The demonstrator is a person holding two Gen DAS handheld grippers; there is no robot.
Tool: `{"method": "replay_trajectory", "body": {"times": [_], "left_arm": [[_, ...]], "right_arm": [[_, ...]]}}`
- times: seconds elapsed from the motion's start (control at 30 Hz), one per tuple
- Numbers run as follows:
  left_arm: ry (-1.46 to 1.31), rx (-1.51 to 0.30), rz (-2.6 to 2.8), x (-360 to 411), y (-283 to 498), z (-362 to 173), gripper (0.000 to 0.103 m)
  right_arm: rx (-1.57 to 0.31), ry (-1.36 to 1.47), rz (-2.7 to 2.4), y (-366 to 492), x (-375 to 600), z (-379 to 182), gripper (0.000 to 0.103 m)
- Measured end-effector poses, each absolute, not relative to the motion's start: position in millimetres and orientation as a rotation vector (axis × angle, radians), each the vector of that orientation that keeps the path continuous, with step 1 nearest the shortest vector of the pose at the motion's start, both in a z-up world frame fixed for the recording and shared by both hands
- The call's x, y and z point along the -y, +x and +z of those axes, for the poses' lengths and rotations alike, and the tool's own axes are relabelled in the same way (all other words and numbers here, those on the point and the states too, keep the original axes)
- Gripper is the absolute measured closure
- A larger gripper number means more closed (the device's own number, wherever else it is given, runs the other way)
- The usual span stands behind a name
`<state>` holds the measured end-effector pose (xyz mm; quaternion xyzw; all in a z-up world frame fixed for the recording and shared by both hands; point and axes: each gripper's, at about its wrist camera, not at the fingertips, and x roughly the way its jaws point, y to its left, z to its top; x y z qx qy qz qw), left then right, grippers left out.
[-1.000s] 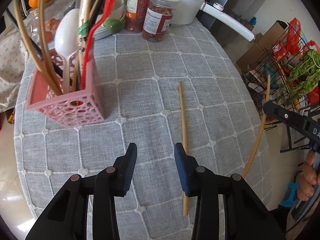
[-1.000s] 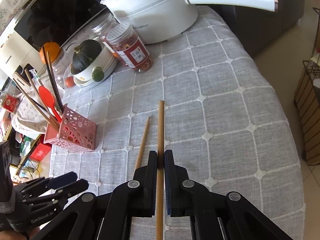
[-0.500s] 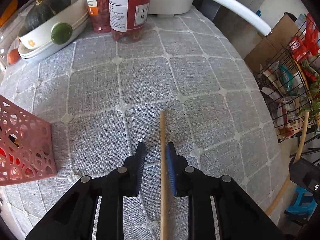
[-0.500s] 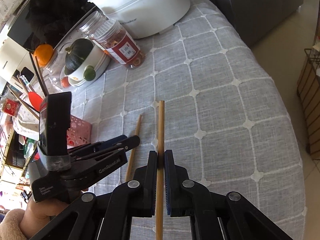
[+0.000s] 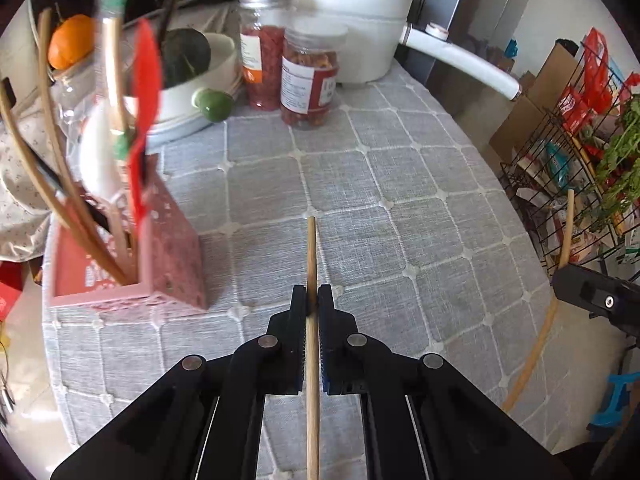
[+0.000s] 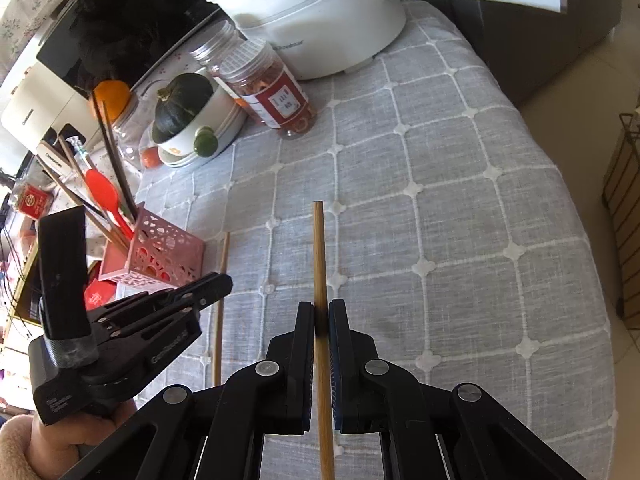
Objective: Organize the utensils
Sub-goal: 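Carry both held wooden chopsticks up to the pink basket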
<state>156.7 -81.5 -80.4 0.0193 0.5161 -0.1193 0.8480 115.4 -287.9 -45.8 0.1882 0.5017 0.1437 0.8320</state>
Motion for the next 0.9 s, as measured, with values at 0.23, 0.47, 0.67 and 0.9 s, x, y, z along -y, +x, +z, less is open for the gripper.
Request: {"method": "replay_trajectory", "body": {"times": [0.23,0.47,0.67,0.9], "left_arm": [[0.018,-0.951,-0.272,44,102,-27,0.098],[-0.044,-0.804,-0.270,2,54,9,0.098],[-0.154,-0.647,-0.296,-33,39,48,0.098],[-0.225,-0.431,-0.251,-58,39,87,0.098]], "right_arm": [[-0.983,0.329,0.393,98,244,-12,0.098],[-0.895,0.307,0.413,83,224,14,0.098],[-0.824,0.290,0.415,74,219,31,0.098],[-0.731,0.309,0.419,73,216,50,0.098]]}}
